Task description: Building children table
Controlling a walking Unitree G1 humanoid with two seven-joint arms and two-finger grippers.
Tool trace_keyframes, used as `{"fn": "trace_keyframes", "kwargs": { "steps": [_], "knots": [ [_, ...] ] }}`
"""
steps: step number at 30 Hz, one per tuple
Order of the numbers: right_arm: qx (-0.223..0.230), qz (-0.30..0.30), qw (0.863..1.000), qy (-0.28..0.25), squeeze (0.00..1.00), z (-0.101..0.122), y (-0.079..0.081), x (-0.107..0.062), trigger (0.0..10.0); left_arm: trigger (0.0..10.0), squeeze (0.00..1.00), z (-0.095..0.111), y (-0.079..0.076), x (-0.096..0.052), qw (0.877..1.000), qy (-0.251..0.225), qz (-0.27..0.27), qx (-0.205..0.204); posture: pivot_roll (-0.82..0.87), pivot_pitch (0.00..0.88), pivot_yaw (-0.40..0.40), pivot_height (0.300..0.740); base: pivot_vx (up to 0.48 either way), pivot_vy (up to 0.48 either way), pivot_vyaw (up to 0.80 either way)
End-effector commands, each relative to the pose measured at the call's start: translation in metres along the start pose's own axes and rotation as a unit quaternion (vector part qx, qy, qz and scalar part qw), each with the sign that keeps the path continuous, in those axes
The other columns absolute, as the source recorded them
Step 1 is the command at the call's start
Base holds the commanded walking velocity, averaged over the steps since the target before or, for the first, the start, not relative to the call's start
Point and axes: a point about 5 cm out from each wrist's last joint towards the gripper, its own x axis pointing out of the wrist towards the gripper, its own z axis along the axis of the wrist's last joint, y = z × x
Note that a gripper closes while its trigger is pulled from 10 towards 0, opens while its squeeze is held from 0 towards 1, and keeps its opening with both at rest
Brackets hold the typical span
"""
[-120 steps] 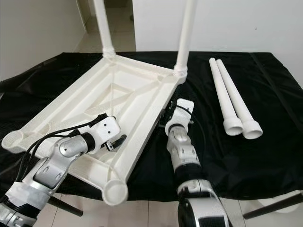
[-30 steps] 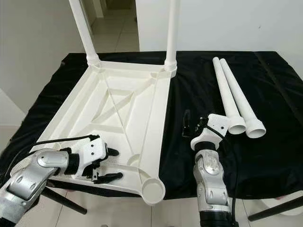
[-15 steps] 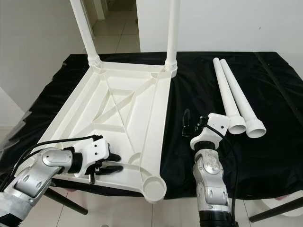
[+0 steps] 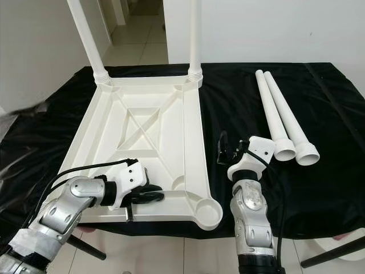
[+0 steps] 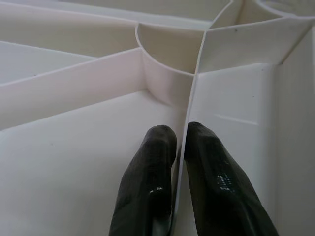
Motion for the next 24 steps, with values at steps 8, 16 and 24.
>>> {"fn": "trace_keyframes", "kwargs": {
  "steps": [8,16,24],
  "knots": [
    [0.012,-0.001,1.0,0.001,0.0,0.003,0.005,-0.001,10.0,0.0,0.0,0.021,0.033,0.017,0.976,-0.04,0.213,-0.009,-0.06,0.091,0.074,0.74,0.0,0.0,0.0],
    [0.015,-0.004,1.0,0.003,0.0,0.004,0.006,-0.003,10.0,0.0,0.0,0.036,0.043,0.036,0.972,-0.051,0.23,-0.009,-0.06,0.104,0.081,0.74,0.0,0.0,0.0],
    [0.02,-0.003,1.0,0.008,0.0,0.002,0.01,-0.007,10.0,10.0,0.0,0.039,0.043,0.037,0.979,-0.05,0.199,0.008,-0.06,0.109,0.094,0.74,0.0,0.0,0.0]
  ]
}}
